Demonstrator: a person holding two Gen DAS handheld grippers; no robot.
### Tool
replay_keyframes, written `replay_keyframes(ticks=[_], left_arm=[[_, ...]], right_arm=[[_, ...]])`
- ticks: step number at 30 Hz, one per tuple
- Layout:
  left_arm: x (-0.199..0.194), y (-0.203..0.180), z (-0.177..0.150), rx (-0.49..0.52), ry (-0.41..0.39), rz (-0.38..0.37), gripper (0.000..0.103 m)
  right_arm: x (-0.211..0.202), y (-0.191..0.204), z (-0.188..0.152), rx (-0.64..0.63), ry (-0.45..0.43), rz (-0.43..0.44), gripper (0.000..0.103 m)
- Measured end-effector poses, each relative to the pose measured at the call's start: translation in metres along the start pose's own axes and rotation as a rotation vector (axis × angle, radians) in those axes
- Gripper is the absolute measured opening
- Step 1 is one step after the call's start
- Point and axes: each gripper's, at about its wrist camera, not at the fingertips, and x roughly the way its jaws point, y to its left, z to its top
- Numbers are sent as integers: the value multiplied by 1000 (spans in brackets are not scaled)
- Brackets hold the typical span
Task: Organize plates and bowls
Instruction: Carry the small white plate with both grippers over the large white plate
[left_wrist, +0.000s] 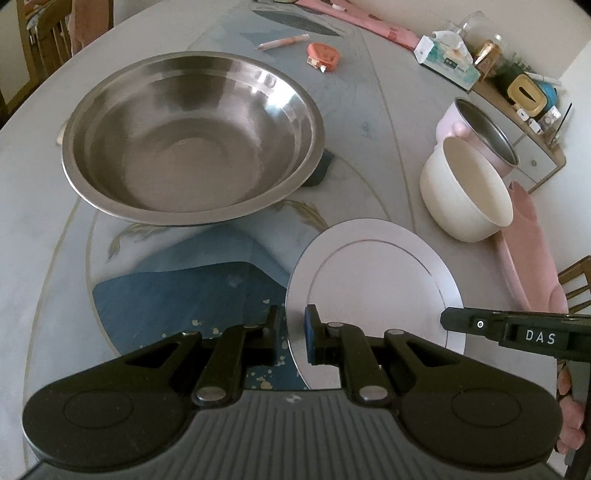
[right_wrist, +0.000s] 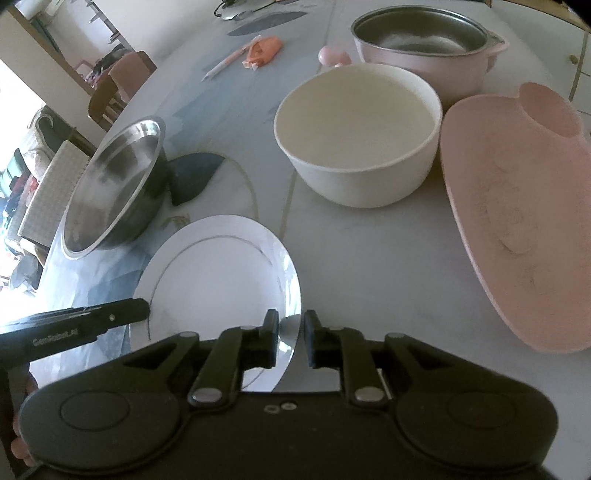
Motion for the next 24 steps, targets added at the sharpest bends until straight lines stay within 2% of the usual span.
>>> replay_keyframes(ticks=[13,24], left_arm=[[-1,-7,-6,3,7,24,11],[-21,-10,-38,19,11,10,11]], right_arm=[[-7,1,-11,17,-10,-3,12],[-27,1,-38,55,-13,15,10]])
